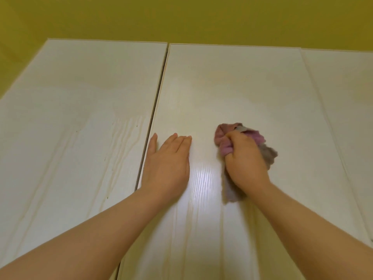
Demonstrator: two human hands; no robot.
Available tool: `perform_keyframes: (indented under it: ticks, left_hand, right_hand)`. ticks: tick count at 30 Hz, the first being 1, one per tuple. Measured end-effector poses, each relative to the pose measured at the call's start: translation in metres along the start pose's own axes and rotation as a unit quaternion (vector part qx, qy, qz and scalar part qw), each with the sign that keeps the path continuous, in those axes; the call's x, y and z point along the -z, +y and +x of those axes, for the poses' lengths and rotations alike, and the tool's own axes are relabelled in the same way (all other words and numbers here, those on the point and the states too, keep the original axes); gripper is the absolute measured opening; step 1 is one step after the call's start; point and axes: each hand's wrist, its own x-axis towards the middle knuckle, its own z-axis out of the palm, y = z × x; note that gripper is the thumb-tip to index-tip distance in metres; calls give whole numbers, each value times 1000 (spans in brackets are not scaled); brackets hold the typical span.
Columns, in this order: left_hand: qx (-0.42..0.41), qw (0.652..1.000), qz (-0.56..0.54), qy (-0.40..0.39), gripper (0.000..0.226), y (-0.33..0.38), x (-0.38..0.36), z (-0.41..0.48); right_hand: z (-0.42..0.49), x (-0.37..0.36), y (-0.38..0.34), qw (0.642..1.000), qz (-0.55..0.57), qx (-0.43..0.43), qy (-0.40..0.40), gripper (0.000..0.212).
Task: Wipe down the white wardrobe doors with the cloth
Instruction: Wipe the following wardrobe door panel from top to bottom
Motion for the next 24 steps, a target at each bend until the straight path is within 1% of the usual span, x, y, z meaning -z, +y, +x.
perform_keyframes:
  ticks: [1,3,4,5,6,7,9,10,11,12,14,15,16,17,18,19,20,21,22,24]
  left_hand:
    - [2,1000,-3,11,50,2,2,3]
    - [-9,1000,-12,27,51,9,7,9]
    - [-22,999,-12,25,54,13,9,10]
    - [-41,999,-4,15,56,17,10,10]
    - [-64,998,12,-1,59,22,10,10]
    - [-81,996,31,-20,62,26,9,10]
    - [-86,995,33,-37,68,33,9,11]
    - [-81,996,25,-37,69,33,9,12]
    - [-79,996,22,-38,68,34,8,12]
    - [-78,996,21,-42,65,34,7,12]
    - [-78,996,26,-46,59,36,5,12]
    - [-78,995,33,-43,57,36,3,12]
    - [-77,995,38,-40,56,39,2,11]
    - [-73,996,35,-37,56,41,1,10]
    - [-69,996,30,-39,56,43,0,8]
    - [-63,997,29,-38,57,45,-2,6]
    - [-59,997,33,-37,57,45,-5,3]
    - [-57,997,34,-34,57,47,-7,1]
    - [-56,997,32,-29,57,46,-11,-1]
    - [-61,998,22,3,55,42,-19,0]
  right_hand:
    - [-10,-1,-4,999,2,35,-14,18]
    - [-23,0,-6,991,-10,111,-67,20]
    - [-22,6,-3,986,-21,136,-90,21]
    - [-17,13,2,985,-27,142,-96,19]
    - [-10,21,9,988,-24,126,-91,14]
    - [-4,27,18,994,-10,85,-73,11]
    - [-2,34,28,1000,12,-14,-24,14]
    - [-7,31,27,999,14,-32,-6,15]
    - [-15,27,24,1000,14,-26,-6,15]
    - [-26,23,18,1000,9,1,-27,16]
    - [-42,23,14,993,-2,77,-91,15]
    - [-42,28,15,989,17,98,-114,14]
    - [-36,38,17,986,50,101,-126,16]
    - [-28,48,21,986,88,76,-117,24]
    - [-22,52,29,989,111,29,-91,32]
    - [-17,51,37,992,110,-16,-53,35]
    - [-16,48,38,995,92,-46,-20,30]
    - [-20,43,37,996,76,-52,-9,23]
    - [-29,38,33,996,75,-38,-20,21]
    - [-51,30,24,994,66,31,-84,19]
